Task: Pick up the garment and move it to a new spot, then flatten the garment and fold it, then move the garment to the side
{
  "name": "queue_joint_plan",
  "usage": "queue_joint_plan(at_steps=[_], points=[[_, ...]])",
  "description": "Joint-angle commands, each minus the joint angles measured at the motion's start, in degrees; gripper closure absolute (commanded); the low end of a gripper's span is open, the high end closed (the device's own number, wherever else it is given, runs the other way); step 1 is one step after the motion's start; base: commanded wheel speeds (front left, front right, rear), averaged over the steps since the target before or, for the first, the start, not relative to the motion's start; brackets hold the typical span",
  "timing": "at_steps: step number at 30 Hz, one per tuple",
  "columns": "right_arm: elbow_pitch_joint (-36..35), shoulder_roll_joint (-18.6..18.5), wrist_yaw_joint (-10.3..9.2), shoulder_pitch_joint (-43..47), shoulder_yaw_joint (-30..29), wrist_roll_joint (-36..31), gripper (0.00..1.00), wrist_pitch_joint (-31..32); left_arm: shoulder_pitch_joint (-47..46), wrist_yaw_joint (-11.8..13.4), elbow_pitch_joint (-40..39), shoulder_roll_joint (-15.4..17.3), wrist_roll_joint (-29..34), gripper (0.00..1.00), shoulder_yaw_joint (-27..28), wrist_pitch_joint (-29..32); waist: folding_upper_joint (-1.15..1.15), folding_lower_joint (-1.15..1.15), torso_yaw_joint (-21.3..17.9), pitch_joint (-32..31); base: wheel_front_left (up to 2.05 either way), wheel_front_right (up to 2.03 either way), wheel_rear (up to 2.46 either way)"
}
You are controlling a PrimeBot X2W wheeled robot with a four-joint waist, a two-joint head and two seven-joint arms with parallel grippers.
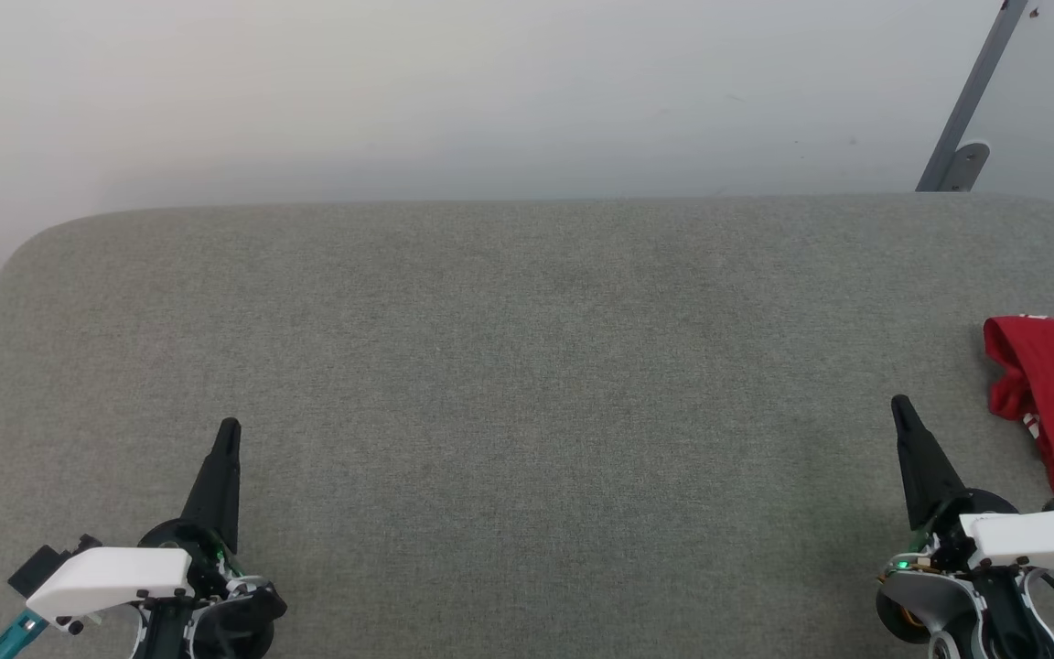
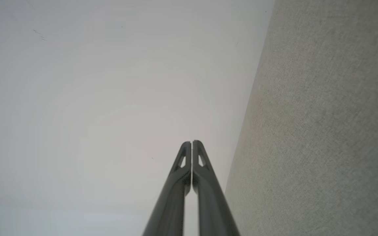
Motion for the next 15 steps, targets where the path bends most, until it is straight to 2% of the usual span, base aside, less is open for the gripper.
queue_joint_plan(at_steps=[1, 15], points=[[0.1, 0.1, 0.02, -0.2, 0.0, 0.2, 1.0, 0.0, -0.8, -0.2, 0.0, 0.0, 0.3, 1.0, 0.1, 0.1, 0.0, 0.0, 0.0, 0.0, 0.0, 0.0, 0.0], [0.1, 0.1, 0.02, -0.2, 0.0, 0.2, 1.0, 0.0, -0.8, -0.2, 0.0, 0.0, 0.3, 1.0, 0.2, 0.1, 0.0, 0.0, 0.0, 0.0, 0.0, 0.0, 0.0]])
